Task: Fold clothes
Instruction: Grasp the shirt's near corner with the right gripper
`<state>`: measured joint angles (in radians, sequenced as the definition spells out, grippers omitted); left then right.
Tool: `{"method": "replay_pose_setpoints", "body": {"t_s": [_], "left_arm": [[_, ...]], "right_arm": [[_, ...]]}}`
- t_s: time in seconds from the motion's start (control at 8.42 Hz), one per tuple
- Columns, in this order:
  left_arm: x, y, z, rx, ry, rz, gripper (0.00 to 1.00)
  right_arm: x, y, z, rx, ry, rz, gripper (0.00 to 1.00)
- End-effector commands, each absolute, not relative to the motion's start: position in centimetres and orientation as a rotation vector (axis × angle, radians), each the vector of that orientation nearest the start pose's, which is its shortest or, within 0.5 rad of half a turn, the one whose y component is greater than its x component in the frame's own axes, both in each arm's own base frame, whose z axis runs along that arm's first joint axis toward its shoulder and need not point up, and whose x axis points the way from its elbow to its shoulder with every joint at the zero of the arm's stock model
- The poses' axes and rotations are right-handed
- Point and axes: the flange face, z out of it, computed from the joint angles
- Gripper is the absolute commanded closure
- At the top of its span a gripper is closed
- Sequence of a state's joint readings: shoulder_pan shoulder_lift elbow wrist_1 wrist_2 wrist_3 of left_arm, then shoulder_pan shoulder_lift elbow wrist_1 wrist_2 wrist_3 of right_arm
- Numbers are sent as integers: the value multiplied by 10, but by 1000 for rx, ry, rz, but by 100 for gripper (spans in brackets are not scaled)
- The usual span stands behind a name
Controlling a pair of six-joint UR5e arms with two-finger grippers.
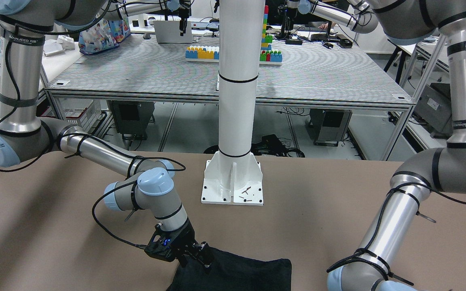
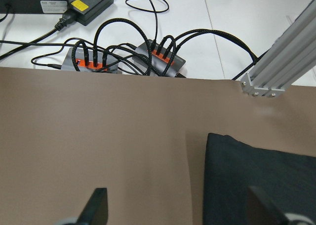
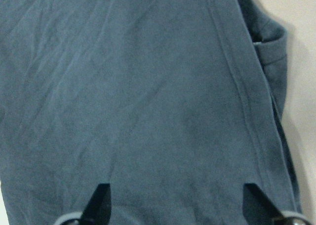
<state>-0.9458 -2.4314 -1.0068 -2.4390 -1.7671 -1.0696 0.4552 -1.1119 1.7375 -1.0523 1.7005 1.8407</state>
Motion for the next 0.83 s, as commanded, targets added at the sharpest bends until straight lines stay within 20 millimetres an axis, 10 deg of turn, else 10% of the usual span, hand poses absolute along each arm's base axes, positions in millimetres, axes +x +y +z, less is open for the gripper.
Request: {"method": "replay_pose_setpoints", "body": {"t_s": [0.0, 0.71], "left_arm": [[391, -737, 272, 641, 987, -281, 0], [390, -739, 274, 652, 975, -294, 0]], "right_arm": [[-535, -365, 269, -30, -1160, 646, 6], [-570, -328, 296, -19, -1103, 614, 6]]}}
